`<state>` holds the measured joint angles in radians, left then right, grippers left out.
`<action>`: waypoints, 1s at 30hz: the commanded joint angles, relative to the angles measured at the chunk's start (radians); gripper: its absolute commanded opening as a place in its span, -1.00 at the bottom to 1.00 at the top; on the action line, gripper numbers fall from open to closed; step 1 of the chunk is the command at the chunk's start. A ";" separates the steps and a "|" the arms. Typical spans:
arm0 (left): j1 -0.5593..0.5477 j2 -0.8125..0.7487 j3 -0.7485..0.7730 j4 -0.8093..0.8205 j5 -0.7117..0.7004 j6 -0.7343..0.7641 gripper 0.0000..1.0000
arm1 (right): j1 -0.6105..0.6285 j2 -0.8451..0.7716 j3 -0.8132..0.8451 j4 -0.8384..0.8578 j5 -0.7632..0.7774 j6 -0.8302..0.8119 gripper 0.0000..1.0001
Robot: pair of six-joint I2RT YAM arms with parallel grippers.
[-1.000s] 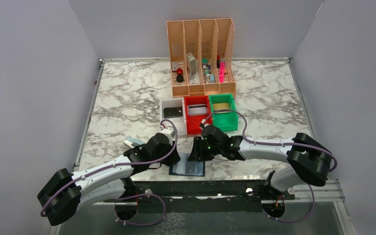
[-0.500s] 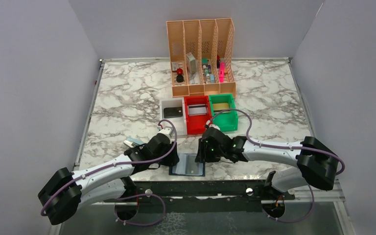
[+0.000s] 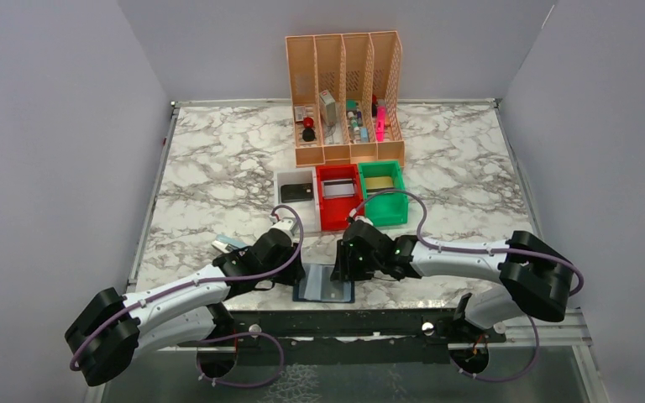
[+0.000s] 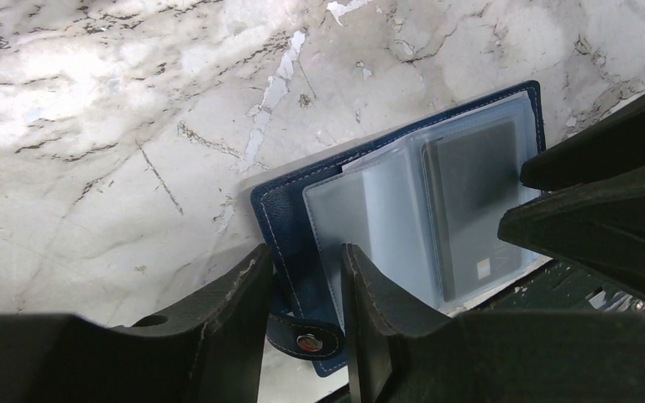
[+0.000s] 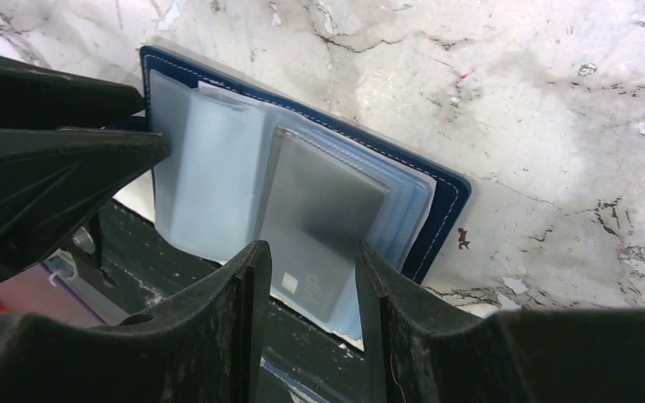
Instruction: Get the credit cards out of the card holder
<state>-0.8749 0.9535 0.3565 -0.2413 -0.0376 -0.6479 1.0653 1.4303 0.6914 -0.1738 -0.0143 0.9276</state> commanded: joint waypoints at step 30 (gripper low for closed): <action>-0.006 -0.010 -0.022 0.051 0.053 0.004 -0.56 | 0.016 -0.042 -0.007 -0.094 0.067 0.035 -0.09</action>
<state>-0.8749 0.9516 0.3454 -0.2260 -0.0162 -0.6472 1.0721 1.4322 0.6930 -0.2226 0.0135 0.9604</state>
